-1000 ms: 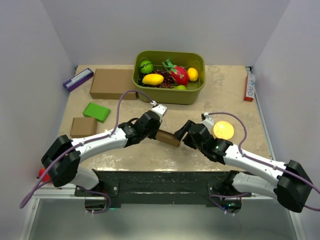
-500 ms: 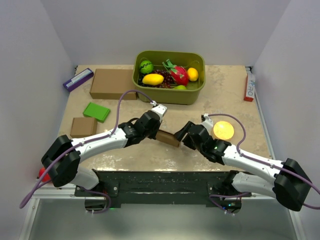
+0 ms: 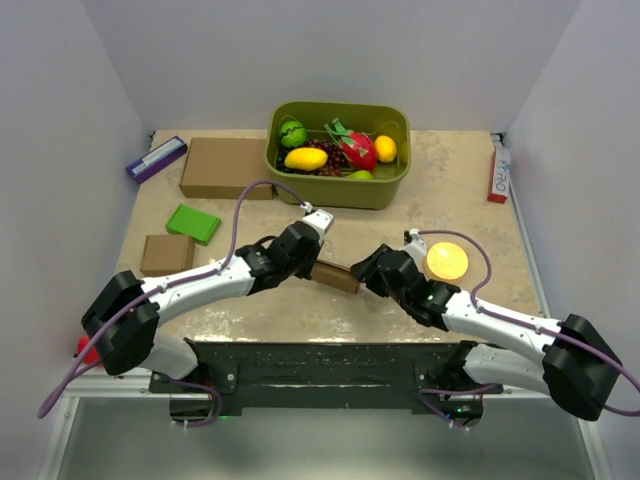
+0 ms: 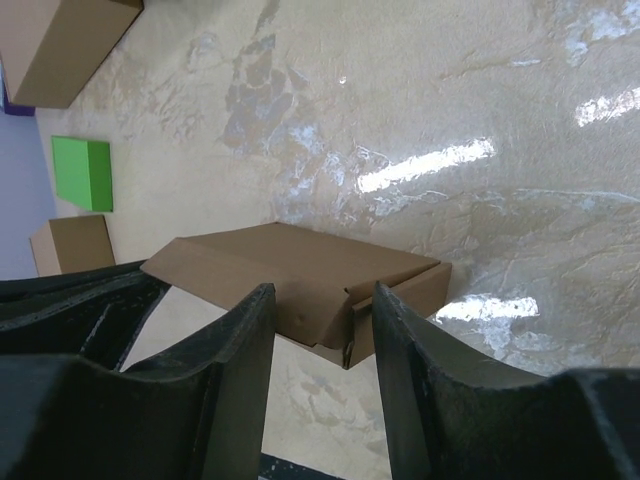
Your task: Fold the paper box
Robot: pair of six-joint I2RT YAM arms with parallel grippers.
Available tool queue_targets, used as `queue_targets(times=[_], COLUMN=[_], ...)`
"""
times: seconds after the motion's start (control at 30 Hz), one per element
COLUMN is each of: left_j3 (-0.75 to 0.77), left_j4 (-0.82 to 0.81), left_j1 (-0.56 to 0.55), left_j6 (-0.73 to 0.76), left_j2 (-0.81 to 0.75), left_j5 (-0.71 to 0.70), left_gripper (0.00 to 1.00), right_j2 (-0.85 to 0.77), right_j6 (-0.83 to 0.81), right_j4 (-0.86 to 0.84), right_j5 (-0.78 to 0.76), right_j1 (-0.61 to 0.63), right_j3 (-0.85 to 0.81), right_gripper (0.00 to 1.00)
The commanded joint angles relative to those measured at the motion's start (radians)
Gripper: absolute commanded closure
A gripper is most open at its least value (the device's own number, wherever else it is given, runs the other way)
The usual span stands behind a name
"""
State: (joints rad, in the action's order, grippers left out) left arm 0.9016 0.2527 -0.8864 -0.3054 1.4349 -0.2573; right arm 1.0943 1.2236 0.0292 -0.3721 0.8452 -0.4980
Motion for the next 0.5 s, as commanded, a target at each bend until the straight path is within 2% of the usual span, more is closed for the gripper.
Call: queue_targets(times=[0.0,0.13,0.47], left_j3=[-0.017,-0.023,-0.043], left_j4=[0.057,0.045,0.033], left_j1=[-0.011,-0.011,-0.011], left_j6=[-0.032,-0.029,-0.029], left_j2=[-0.019,-0.034,-0.099], left_j5=[0.053,0.072,0.082], left_gripper=[1.00,0.95,0.61], right_j2=[0.010,0.022,0.049], right_j6=[0.037,0.045,0.053], right_j4=[-0.025,-0.025,-0.018], right_j5=[0.018,0.013,-0.022], right_j1=[0.003,0.003,0.003], right_j3=[0.042,0.047,0.029], right_gripper=[0.58,0.60,0.61])
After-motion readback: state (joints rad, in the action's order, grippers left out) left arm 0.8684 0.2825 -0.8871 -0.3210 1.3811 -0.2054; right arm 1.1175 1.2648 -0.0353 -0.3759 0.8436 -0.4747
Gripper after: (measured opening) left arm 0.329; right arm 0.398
